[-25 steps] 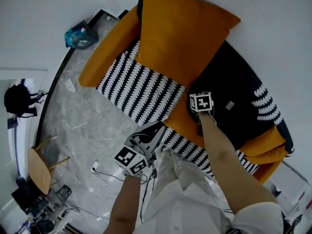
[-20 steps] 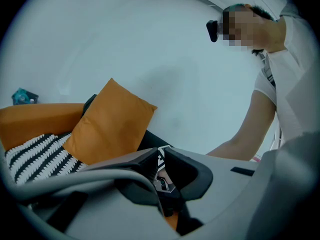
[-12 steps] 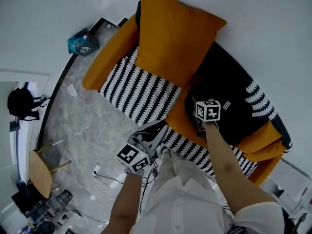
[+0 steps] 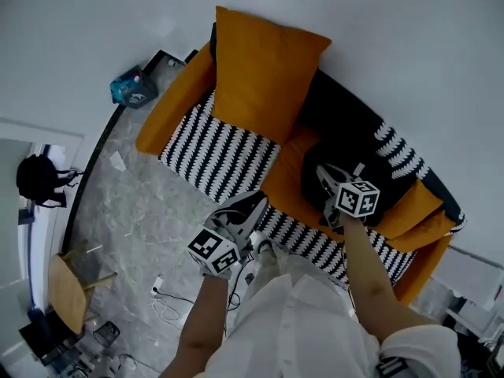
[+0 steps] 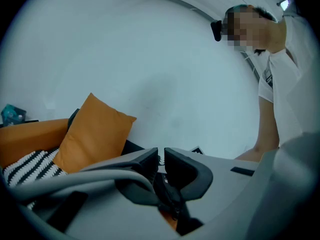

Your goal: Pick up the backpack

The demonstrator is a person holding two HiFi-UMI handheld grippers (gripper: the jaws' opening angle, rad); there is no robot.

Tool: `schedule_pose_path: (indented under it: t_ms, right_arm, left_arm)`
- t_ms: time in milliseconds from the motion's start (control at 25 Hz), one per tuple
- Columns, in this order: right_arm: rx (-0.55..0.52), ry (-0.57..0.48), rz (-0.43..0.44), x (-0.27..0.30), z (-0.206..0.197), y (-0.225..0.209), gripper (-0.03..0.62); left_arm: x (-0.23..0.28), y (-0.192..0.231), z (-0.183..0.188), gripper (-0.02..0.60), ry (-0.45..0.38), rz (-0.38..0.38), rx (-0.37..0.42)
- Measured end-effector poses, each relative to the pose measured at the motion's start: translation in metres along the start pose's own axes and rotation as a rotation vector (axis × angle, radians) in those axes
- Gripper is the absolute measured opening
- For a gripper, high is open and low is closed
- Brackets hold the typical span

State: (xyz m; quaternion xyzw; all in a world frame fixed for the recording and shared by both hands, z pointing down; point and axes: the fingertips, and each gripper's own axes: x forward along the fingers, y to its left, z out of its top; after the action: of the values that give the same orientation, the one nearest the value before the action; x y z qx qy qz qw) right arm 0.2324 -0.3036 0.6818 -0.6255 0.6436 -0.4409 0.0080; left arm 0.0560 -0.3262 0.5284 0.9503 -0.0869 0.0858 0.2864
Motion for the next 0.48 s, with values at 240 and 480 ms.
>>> schedule_pose_path:
  t_ms: [240,480]
  right_arm:
    - [0.047,-0.121,0.062,-0.07,0.014,0.015,0.029]
    - [0.056,-0.203,0.067,-0.121,0.023,0.022,0.028]
  left_arm:
    - [-0.019,-0.036,0.004,0.048,-0.004,-0.02,0.026]
    - [-0.011,-0.072,0.007,0.048,0.019,-0.063,0.108]
